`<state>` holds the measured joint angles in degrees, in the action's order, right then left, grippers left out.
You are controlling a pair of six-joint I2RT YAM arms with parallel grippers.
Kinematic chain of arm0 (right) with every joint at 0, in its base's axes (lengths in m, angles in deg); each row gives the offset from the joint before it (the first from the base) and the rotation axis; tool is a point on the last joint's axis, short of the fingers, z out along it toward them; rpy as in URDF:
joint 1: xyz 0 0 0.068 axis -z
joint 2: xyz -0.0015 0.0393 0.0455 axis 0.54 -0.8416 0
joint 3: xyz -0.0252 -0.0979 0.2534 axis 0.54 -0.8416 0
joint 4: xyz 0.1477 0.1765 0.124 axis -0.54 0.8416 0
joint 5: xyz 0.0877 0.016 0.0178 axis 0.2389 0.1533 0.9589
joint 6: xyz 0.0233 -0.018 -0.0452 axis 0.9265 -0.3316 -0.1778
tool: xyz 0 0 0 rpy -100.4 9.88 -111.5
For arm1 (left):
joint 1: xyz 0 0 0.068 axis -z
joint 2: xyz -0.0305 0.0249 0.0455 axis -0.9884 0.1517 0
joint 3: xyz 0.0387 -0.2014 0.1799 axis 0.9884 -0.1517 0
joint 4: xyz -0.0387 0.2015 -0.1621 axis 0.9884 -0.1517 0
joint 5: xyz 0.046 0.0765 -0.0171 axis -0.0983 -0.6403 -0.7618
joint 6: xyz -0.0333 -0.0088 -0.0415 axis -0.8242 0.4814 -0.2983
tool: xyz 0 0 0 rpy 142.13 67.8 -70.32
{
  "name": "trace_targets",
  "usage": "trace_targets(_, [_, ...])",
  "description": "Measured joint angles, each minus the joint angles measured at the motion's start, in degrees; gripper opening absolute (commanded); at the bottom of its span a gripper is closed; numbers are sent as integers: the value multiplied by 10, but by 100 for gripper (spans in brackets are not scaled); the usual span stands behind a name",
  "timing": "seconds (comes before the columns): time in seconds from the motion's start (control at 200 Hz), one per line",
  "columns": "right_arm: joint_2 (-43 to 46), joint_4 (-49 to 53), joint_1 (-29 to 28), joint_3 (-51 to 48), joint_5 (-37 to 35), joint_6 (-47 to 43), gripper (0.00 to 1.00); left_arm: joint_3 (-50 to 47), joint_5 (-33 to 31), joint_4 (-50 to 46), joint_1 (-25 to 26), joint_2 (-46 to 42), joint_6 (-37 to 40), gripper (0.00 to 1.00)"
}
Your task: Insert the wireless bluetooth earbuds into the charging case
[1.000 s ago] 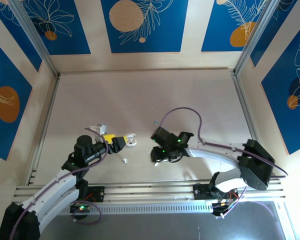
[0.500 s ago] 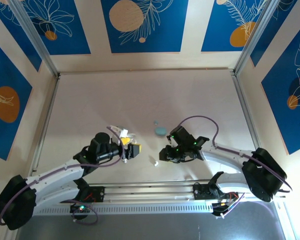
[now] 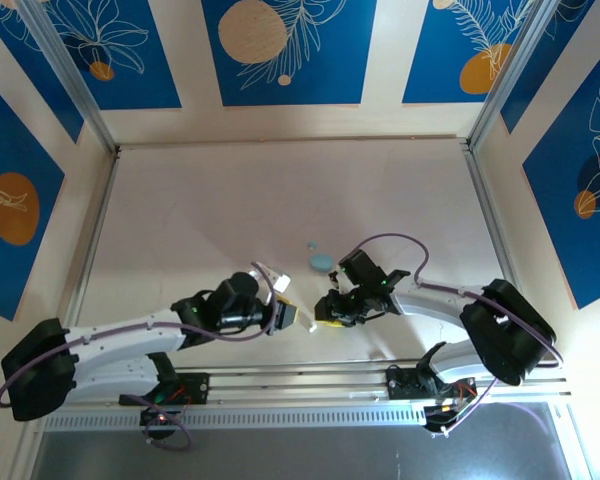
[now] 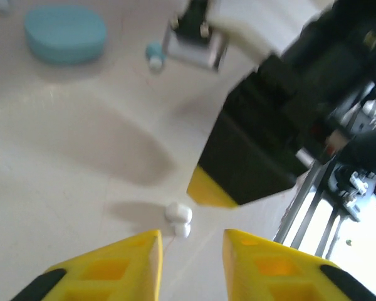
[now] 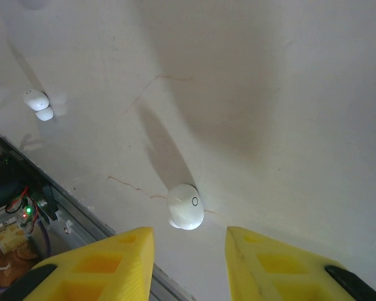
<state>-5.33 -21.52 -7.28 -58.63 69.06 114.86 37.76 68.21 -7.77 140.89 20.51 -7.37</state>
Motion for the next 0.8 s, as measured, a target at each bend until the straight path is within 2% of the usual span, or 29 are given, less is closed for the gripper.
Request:
trace_targets(0.22, [-27,-10,2,3,14,-9,36,-1,-19,-2,20,38,-37,16])
trace_targets(0.795, [-76,-41,-1,22,41,-9,36,-14,-42,8,21,39,-54,16])
